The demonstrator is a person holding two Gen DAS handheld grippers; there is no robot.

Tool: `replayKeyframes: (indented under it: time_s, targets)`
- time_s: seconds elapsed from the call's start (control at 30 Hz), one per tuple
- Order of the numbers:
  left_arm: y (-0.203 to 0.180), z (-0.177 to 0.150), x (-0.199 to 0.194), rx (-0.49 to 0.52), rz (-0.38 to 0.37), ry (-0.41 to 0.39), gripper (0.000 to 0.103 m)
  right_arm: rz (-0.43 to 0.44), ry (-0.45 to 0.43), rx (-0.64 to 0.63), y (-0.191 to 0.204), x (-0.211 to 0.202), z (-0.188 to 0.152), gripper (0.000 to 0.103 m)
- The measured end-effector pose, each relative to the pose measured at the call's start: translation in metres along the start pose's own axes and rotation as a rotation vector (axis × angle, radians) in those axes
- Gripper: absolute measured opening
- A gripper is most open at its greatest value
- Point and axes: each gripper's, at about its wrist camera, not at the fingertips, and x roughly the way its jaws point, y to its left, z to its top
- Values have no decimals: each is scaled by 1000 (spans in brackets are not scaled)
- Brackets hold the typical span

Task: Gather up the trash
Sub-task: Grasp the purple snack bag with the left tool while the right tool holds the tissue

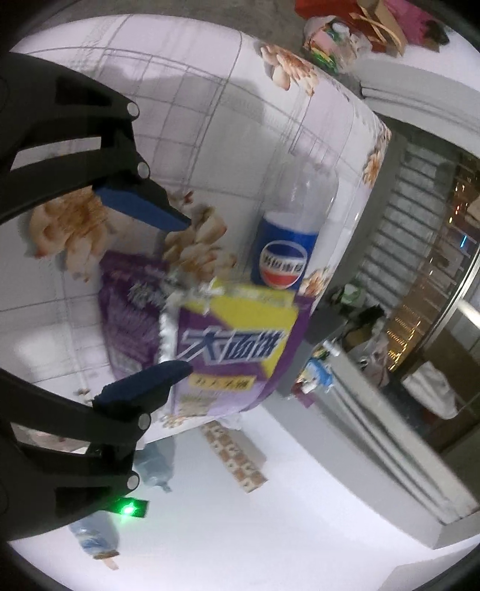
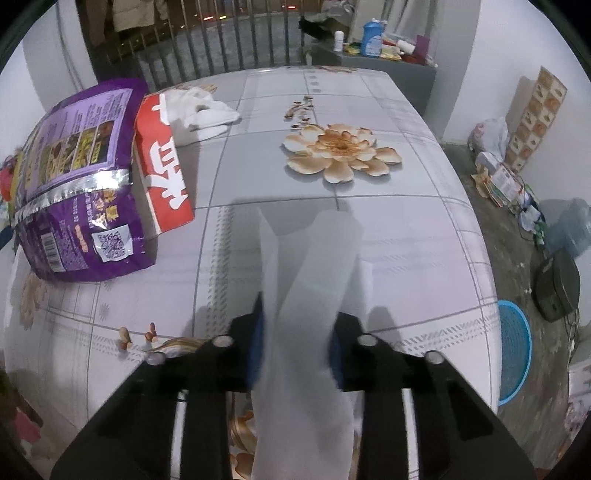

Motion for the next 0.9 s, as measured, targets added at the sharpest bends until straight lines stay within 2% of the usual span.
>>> replayKeyframes:
  time_s: [0.07,0.17,0.23,0.33,0.43,0.5,0.57,0.77,0.9]
  targets:
    - [5,7,5,-3,-15,-8,73,11,4,15,-3,2,3,10]
    - [14,15,15,-18,-55,17,74,69,25,70,-8,4,7,5]
    - [19,20,24,-36,-102,35,74,141,23,115,-11,4,11,5]
    - [18,23,37,-25,-115,75,74,225,-11,148,-8,-2,22,5]
    - [10,20,39,-4,-165,100,72,324,-47,167,-1,-8,38,5]
    - [3,16,33,16,-191,88,67,372,-59,171,6,-10,47,5]
    - [-4,11,25,41,-223,79,63,410,-67,167,13,-8,57,5]
    - [-33,-11,4,141,-370,109,62,498,-40,167,26,4,68,5]
    - [-39,-22,17,127,-351,156,60,549,-4,201,25,16,63,5]
